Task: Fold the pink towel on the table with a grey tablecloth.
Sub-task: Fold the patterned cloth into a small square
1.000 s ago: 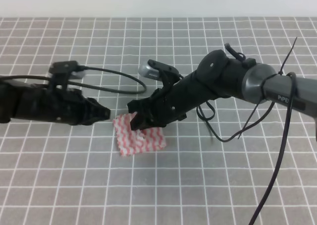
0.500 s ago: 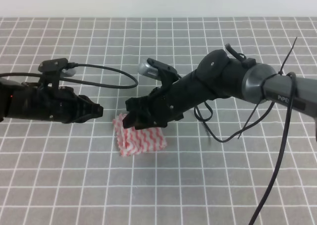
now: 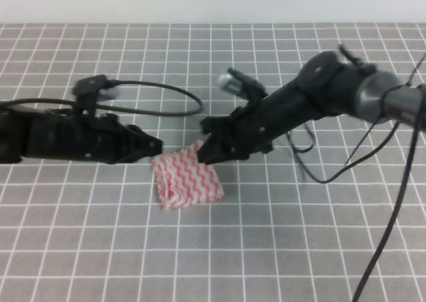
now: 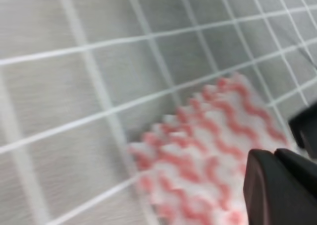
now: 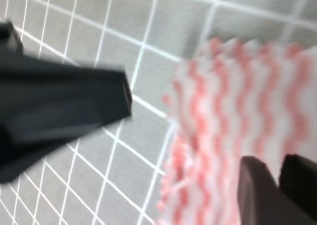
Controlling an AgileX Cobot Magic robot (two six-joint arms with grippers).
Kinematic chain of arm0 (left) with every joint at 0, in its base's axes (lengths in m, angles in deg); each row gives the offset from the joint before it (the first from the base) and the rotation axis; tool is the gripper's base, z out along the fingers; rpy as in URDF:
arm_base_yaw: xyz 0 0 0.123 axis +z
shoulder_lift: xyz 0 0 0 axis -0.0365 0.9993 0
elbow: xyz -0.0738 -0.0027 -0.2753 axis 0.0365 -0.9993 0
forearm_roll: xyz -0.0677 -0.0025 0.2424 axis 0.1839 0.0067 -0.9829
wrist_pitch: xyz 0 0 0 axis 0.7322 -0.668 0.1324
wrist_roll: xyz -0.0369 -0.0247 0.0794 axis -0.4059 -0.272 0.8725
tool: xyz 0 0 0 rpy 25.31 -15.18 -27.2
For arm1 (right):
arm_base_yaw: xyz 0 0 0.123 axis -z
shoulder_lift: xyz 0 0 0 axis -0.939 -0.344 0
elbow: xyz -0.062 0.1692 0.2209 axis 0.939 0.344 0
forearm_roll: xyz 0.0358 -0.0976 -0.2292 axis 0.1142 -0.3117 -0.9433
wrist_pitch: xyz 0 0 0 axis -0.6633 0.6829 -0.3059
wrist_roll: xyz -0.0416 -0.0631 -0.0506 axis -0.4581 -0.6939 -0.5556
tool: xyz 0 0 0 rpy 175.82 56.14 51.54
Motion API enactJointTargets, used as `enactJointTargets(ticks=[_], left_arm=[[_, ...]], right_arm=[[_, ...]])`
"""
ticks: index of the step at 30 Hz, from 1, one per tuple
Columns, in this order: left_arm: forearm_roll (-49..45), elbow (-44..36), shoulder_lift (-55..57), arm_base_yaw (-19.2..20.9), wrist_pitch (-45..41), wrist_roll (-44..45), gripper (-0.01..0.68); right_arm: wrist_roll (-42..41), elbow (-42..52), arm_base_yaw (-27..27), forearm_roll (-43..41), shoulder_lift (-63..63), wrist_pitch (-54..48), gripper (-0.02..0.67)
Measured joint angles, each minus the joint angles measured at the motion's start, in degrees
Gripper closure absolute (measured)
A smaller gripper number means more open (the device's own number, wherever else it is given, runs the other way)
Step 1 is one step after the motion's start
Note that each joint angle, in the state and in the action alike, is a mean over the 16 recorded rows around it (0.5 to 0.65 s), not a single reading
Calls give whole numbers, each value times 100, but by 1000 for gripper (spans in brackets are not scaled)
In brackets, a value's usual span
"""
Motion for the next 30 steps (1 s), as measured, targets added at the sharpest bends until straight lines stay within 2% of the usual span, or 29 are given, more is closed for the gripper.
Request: enactJointTargets(ticks=[5,10,21,30], left_arm=[[28,34,13,-337,102,23,674],[-303,69,68,-603,269,-221,674],[-1390,83,189,-715,566,-1038,674],[-1900,83,182,-709,647,-1267,674]], right_arm=[[7,0,165,-121,12,-288,614],[14,-1,200,-242,2,-439,656],[21,-2,172,-368,-160,-449,663],[21,-3,182,-419,-318,-427,664]])
